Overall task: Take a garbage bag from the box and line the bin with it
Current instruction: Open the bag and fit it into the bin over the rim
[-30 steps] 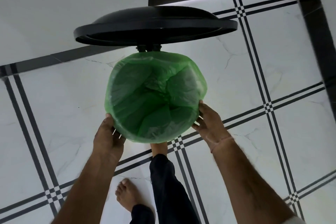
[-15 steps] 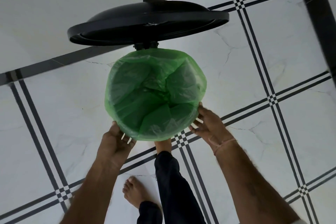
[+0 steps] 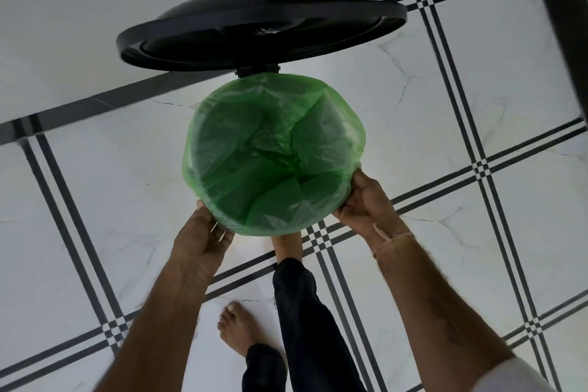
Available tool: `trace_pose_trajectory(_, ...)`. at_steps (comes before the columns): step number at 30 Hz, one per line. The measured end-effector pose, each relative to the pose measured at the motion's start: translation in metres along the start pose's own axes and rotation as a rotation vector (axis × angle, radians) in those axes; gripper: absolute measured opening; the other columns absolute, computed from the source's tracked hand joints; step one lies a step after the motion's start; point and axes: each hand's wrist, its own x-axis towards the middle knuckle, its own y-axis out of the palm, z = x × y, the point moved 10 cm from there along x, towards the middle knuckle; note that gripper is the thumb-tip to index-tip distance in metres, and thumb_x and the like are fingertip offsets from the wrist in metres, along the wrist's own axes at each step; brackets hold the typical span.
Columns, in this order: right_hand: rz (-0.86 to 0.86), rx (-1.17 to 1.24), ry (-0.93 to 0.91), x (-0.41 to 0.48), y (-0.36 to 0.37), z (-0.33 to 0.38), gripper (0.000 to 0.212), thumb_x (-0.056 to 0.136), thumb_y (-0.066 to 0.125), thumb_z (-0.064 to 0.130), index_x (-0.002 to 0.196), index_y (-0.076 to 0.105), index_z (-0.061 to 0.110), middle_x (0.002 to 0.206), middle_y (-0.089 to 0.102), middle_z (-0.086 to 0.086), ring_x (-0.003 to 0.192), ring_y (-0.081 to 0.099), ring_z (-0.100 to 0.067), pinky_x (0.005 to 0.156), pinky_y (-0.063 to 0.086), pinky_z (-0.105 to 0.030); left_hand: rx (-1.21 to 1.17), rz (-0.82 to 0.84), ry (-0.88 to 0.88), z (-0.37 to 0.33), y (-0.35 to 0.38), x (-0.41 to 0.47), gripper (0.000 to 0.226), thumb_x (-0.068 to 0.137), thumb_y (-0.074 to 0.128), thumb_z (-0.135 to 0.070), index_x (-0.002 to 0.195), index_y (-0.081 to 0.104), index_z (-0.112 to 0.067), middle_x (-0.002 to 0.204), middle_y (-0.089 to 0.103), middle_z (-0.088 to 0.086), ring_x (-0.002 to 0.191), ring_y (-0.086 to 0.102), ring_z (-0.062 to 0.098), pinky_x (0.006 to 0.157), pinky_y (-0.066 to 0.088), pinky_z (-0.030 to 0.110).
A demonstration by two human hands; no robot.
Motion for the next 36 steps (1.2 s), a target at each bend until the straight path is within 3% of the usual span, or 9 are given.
trace_pose_trajectory(4, 0.001, -0.096, 0.019, 0.0, 0.008, 0.002, 0.029, 0.104, 0.052, 0.028, 0.111, 0.071, 0.008, 0.1, 0.078, -0.014, 0.085, 0.078, -0.026, 0.073, 0.066, -0.041, -0.02, -0.007, 0.069, -0.009, 0.002, -0.006, 0.02, 0.104, 0.059, -0.027, 0.095, 0.069, -0.013, 0.087, 0.075, 0.002, 0.08, 0.072, 0.014, 0.067, 0.063, 0.03)
trace_pose_trajectory(7, 0.018, -0.108, -0.009, 0.0, 0.017, 0.008, 0.039, 0.105, 0.05, 0.035, 0.117, 0.07, 0.004, 0.112, 0.075, -0.019, 0.097, 0.076, -0.032, 0.08, 0.064, -0.045, -0.028, 0.042, 0.151, -0.018, 0.013, -0.015, 0.035, 0.101, 0.057, -0.046, 0.103, 0.069, -0.014, 0.105, 0.075, 0.006, 0.095, 0.072, 0.02, 0.088, 0.06, 0.04)
trace_pose_trajectory(12, -0.083, -0.147, -0.123, 0.001, 0.018, 0.014, 0.053, 0.103, 0.046, 0.047, 0.122, 0.07, 0.004, 0.126, 0.07, -0.027, 0.116, 0.068, -0.043, 0.098, 0.056, -0.059, -0.038, 0.011, 0.166, -0.02, 0.018, -0.011, 0.032, 0.109, 0.045, -0.034, 0.108, 0.067, -0.011, 0.122, 0.071, 0.01, 0.113, 0.068, 0.024, 0.106, 0.052, 0.05)
trace_pose_trajectory(18, -0.453, -0.212, -0.224, -0.002, 0.012, 0.015, 0.043, 0.103, 0.046, 0.047, 0.112, 0.065, 0.009, 0.114, 0.068, -0.015, 0.105, 0.067, -0.036, 0.091, 0.058, -0.048, 0.012, -0.042, 0.21, -0.023, 0.025, -0.006, 0.036, 0.107, 0.036, -0.011, 0.1, 0.071, -0.012, 0.115, 0.073, 0.014, 0.104, 0.071, 0.026, 0.097, 0.058, 0.047)
trace_pose_trajectory(22, -0.436, -0.329, -0.206, -0.007, 0.006, 0.022, 0.045, 0.108, 0.035, 0.045, 0.106, 0.063, 0.009, 0.107, 0.065, -0.013, 0.099, 0.065, -0.029, 0.073, 0.061, -0.036, 0.179, -0.244, 0.259, -0.03, 0.004, -0.004, 0.026, 0.1, 0.041, -0.013, 0.092, 0.066, -0.012, 0.104, 0.067, 0.009, 0.09, 0.064, 0.022, 0.089, 0.06, 0.041)
trace_pose_trajectory(25, -0.476, -0.362, -0.293, -0.018, -0.008, 0.03, 0.059, 0.107, 0.03, 0.052, 0.1, 0.067, 0.008, 0.107, 0.071, -0.013, 0.101, 0.068, -0.027, 0.068, 0.058, -0.032, 0.328, -0.418, 0.547, -0.063, 0.001, -0.021, 0.026, 0.104, 0.038, -0.027, 0.083, 0.048, -0.015, 0.094, 0.051, 0.005, 0.082, 0.049, 0.018, 0.077, 0.047, 0.032)
trace_pose_trajectory(27, -0.574, -0.432, -0.599, -0.038, -0.005, 0.061, 0.055, 0.104, 0.037, 0.058, 0.103, 0.064, 0.01, 0.104, 0.068, -0.005, 0.099, 0.065, -0.024, 0.073, 0.054, -0.034, 0.461, -0.446, 0.759, -0.089, 0.014, -0.032, 0.033, 0.104, 0.039, -0.042, 0.1, 0.054, -0.012, 0.108, 0.057, 0.009, 0.093, 0.053, 0.02, 0.086, 0.047, 0.036)
trace_pose_trajectory(30, -0.391, -0.64, -1.015, -0.052, 0.045, 0.094, 0.034, 0.098, 0.059, 0.05, 0.104, 0.06, 0.017, 0.103, 0.065, -0.003, 0.097, 0.064, -0.023, 0.079, 0.057, -0.036, 0.622, -0.351, 0.903, -0.115, 0.04, -0.028, 0.043, 0.098, 0.041, -0.057, 0.118, 0.059, -0.023, 0.118, 0.065, 0.002, 0.11, 0.061, 0.024, 0.101, 0.05, 0.048)
trace_pose_trajectory(36, -0.237, -0.564, -0.805, 0.006, 0.074, 0.12, 0.036, 0.099, 0.066, 0.03, 0.069, 0.05, 0.016, 0.064, 0.048, 0.005, 0.063, 0.044, -0.015, 0.056, 0.043, -0.023, 0.615, -0.206, 0.889, -0.147, 0.06, -0.003, 0.045, 0.094, 0.059, -0.051, 0.077, 0.061, -0.009, 0.067, 0.055, -0.002, 0.071, 0.052, 0.019, 0.072, 0.048, 0.036)
